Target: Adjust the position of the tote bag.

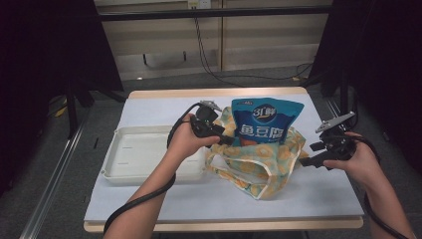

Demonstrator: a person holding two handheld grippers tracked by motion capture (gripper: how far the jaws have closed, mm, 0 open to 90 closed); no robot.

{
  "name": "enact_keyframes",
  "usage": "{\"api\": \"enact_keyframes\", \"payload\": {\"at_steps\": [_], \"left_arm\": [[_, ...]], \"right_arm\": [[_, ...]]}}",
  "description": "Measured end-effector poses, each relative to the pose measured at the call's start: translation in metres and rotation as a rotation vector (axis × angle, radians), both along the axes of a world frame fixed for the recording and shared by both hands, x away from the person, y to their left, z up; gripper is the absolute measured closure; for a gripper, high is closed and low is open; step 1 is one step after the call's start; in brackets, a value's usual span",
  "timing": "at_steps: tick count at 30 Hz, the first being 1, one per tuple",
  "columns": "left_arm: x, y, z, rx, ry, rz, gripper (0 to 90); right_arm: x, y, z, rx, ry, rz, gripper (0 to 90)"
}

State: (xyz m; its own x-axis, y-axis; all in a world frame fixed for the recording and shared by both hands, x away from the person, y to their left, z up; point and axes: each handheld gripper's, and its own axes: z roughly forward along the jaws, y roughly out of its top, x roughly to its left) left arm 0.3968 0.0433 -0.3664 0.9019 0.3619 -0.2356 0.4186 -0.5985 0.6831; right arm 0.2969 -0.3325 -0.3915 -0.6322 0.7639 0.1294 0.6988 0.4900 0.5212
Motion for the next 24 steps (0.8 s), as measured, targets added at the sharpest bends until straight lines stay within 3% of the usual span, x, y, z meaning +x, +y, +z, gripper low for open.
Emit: {"api": "enact_keyframes", "payload": {"at_steps": [2,9,11,16,18,24], "left_arm": [[0.002,-0.003,0.007,-0.013,-0.005,0.007,37.1],[0.008,-0.008,0.029,0.017,-0.021,-0.021,34.5],[0.008,-0.009,0.032,0.018,-0.023,-0.012,33.3],[0.012,-0.011,0.044,0.037,-0.041,-0.024,32.2],[0.014,-0.013,0.050,0.023,-0.041,-0.036,32.0],[0.017,-0.021,0.072,0.067,-0.084,-0.067,29.4]], "right_arm": [[-0.003,0.000,0.000,0.005,-0.003,-0.003,19.6],[-0.010,-0.002,-0.008,0.067,-0.050,-0.036,14.7],[-0.009,-0.001,-0.009,0.047,-0.025,-0.029,13.0],[-0.007,-0.001,-0.007,0.062,-0.036,-0.043,12.2],[-0.006,0.001,-0.007,0.053,-0.040,-0.033,11.8],[0.001,0.005,-0.007,0.051,-0.047,0.000,11.7]]}}
